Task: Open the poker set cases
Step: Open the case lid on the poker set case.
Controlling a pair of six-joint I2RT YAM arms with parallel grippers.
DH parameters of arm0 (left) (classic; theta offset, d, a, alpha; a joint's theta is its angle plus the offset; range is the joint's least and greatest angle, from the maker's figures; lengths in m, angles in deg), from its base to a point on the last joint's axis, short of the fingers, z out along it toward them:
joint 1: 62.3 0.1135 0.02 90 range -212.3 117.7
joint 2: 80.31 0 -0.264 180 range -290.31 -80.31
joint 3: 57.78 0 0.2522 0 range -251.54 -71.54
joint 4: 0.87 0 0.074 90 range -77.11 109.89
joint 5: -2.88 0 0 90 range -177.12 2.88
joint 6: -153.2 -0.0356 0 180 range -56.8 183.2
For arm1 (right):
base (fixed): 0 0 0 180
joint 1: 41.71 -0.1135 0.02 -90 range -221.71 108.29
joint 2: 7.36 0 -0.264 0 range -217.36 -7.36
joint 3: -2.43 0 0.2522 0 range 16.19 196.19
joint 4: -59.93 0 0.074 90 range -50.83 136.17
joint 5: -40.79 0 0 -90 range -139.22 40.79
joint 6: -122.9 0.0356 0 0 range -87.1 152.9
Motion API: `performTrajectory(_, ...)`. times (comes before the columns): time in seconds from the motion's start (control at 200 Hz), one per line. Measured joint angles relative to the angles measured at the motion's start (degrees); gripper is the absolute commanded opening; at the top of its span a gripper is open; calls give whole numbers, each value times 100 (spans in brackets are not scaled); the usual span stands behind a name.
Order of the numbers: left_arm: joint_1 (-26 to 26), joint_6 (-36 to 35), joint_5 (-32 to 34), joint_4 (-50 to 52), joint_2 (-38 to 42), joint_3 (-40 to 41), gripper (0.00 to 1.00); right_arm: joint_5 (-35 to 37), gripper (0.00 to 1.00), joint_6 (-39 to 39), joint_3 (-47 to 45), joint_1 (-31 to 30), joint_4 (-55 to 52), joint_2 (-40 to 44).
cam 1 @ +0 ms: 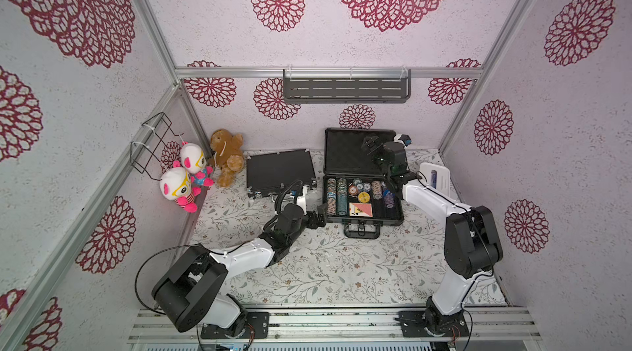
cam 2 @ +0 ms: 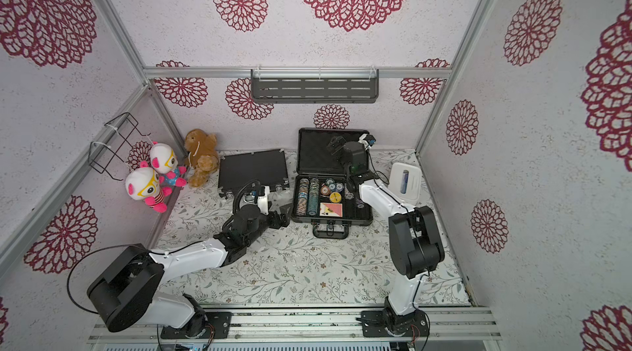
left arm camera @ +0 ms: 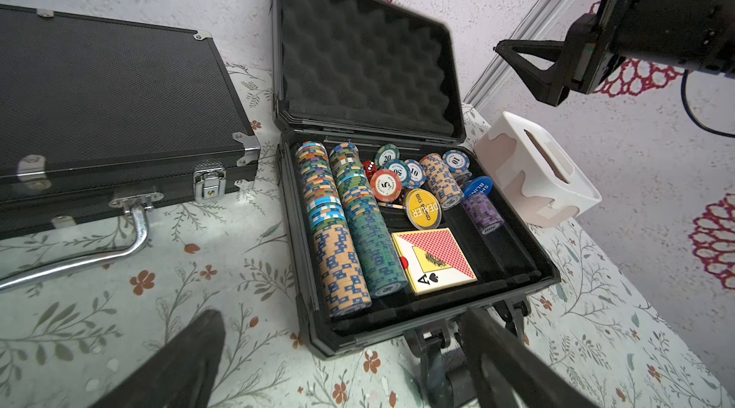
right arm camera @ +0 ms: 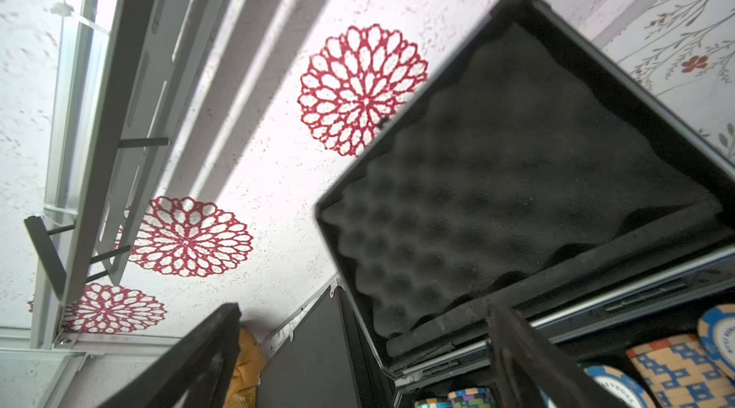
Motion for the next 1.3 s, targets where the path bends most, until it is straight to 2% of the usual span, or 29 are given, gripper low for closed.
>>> performTrajectory(0.465, 0, 0, 68, 31, -2, -4, 97, -201, 99, -337, -636, 4, -166, 271)
performTrajectory(0.726, 15, -63, 472, 396, -15, -114, 97, -448, 99, -1528, -1362, -79, -761, 859)
performTrajectory(0.866, 116, -50, 669, 579, -144, -256, 97, -321, 99, -2267, -1845, -109, -1220, 1211)
performTrajectory(1.061, 350, -136, 529, 752, -269, -352, 97, 66, 99, -2782, -3397, -249, -1185, 2090)
performTrajectory(1.226, 452, -131, 17, 787, -424, -389, 97, 90, 99, -3136, -5547, -372, 66, 3316)
performTrajectory(1.301, 553, 63, -297, 785, -564, -400, 97, -85, 99, -3403, -6024, -372, 234, 3644)
